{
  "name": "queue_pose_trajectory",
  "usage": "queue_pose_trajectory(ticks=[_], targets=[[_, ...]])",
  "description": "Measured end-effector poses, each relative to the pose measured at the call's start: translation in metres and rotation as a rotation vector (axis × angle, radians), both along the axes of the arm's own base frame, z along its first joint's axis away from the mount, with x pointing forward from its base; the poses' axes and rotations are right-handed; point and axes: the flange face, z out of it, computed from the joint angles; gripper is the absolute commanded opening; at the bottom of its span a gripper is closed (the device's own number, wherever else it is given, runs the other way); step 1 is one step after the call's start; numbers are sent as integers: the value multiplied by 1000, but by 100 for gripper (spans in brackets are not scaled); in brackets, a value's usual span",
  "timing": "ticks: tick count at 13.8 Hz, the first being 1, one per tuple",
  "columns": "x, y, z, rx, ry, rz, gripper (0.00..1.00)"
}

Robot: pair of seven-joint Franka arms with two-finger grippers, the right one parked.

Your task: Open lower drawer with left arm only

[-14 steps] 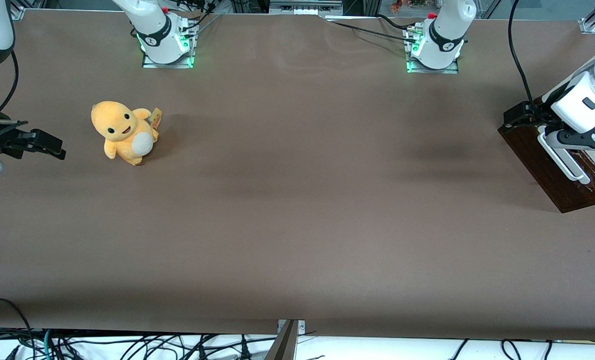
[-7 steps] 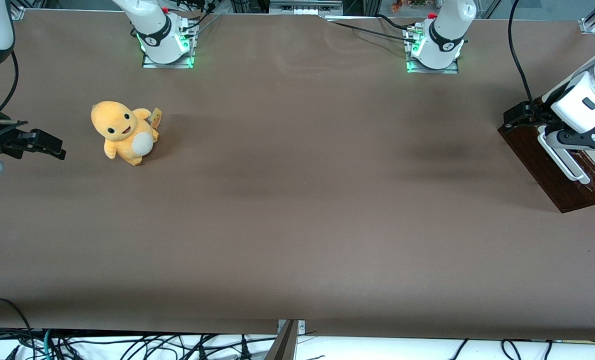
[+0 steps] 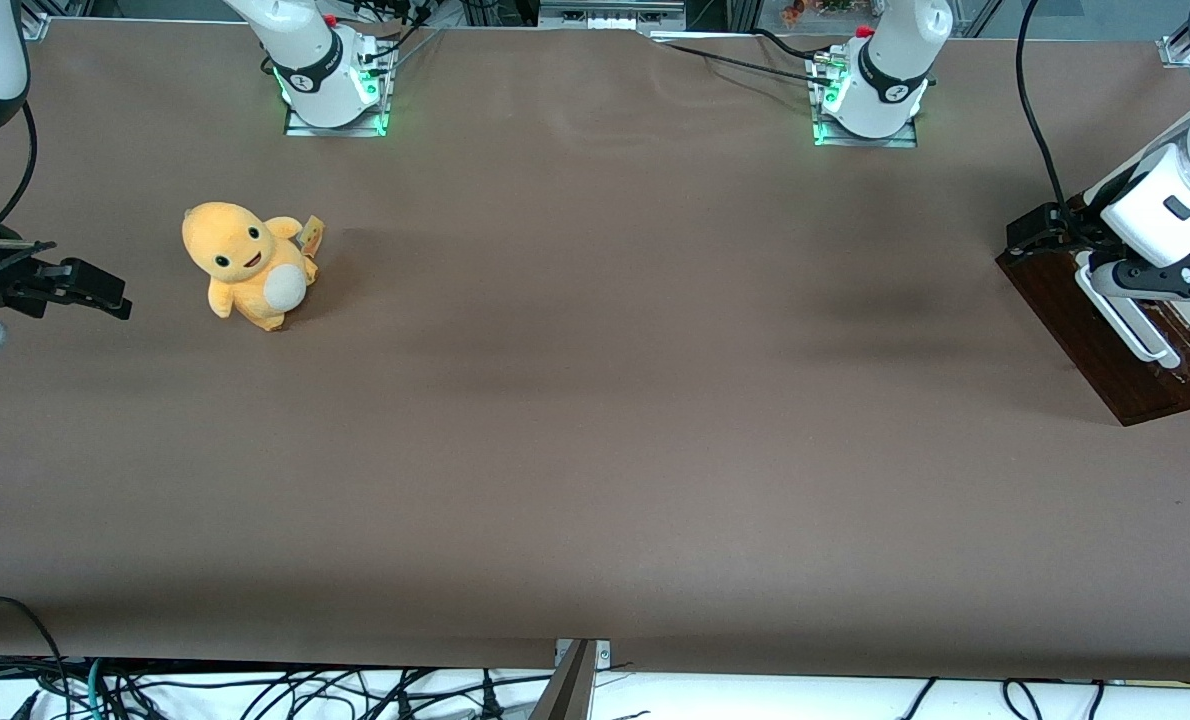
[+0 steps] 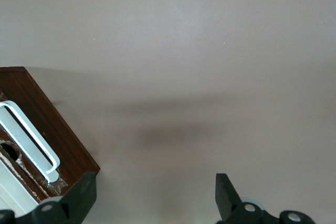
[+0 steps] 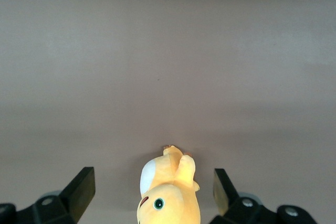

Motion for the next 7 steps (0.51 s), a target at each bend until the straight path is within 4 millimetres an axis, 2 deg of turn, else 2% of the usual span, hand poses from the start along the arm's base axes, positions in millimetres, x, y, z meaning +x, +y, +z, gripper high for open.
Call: queue_pose_trajectory(ticks=[4,7], targets=[[4,0,-26,16,74,72,100],[14,8,-70,101,169,89,100]])
